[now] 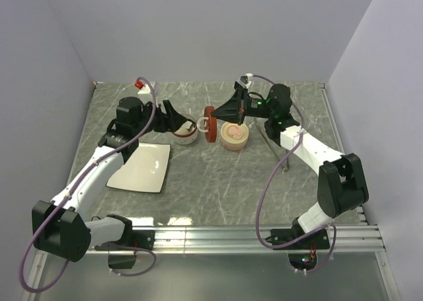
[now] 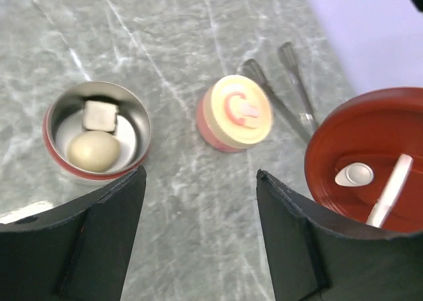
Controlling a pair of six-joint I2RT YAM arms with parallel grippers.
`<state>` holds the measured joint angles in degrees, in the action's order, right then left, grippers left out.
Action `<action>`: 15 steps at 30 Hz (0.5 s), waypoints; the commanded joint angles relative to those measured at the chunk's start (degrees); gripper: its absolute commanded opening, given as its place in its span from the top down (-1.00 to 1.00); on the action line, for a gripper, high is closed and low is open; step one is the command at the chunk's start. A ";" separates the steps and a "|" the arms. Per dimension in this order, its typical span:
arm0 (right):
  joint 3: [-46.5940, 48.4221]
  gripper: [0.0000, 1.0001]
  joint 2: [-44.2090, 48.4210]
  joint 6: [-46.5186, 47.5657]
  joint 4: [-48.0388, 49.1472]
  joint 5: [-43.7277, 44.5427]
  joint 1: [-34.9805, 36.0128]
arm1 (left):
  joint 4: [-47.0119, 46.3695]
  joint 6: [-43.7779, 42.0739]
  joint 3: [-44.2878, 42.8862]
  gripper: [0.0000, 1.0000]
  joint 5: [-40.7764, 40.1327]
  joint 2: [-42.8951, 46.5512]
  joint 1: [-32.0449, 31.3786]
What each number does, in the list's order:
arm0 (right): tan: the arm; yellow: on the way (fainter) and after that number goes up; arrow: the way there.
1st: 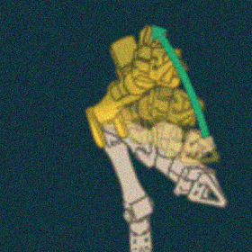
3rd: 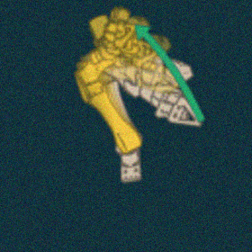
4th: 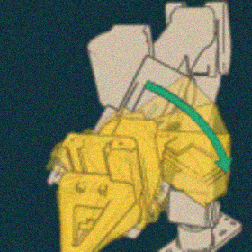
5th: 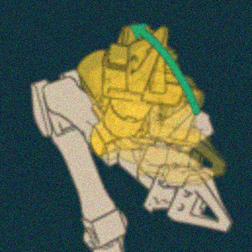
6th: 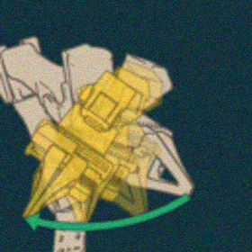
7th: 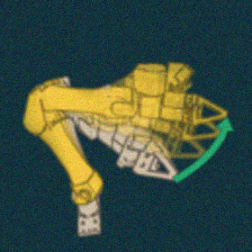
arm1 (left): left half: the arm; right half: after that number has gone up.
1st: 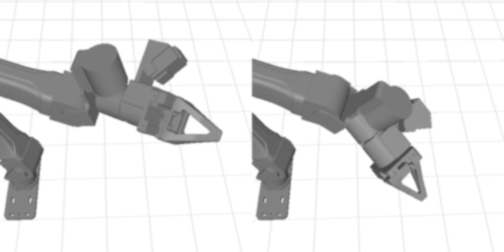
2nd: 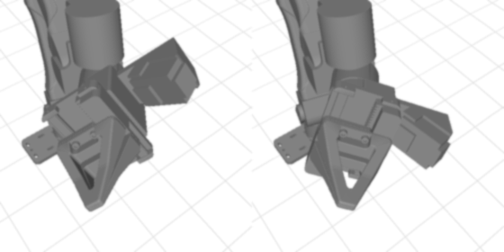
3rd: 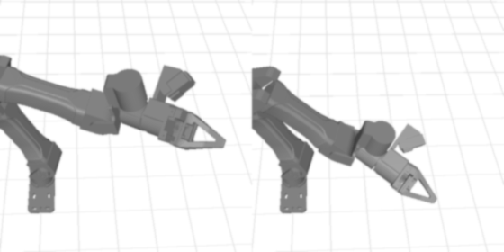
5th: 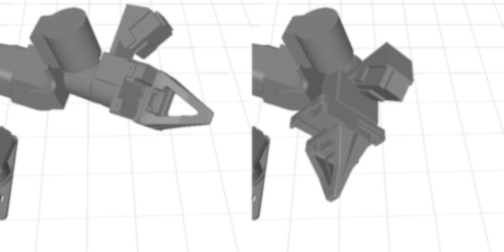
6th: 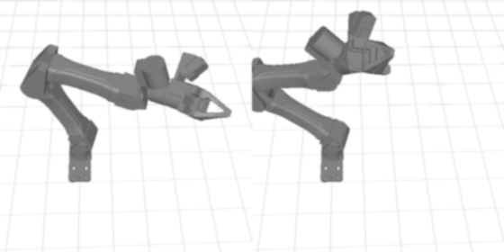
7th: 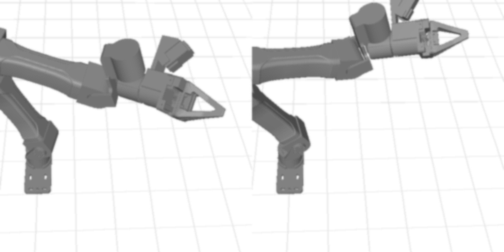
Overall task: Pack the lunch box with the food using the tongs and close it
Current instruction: Pass the lid of the lunch box from the right arm to the left
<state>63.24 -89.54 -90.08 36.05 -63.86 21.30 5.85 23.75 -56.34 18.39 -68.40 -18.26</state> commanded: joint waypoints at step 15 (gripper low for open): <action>0.13 1.00 1.03 -11.69 17.20 -0.22 -1.88 | -35.21 26.88 7.03 -0.38 28.37 2.49 2.54</action>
<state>63.24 -89.14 -98.76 46.89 -65.34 19.81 -24.21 46.50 -49.69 45.32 -66.15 -14.13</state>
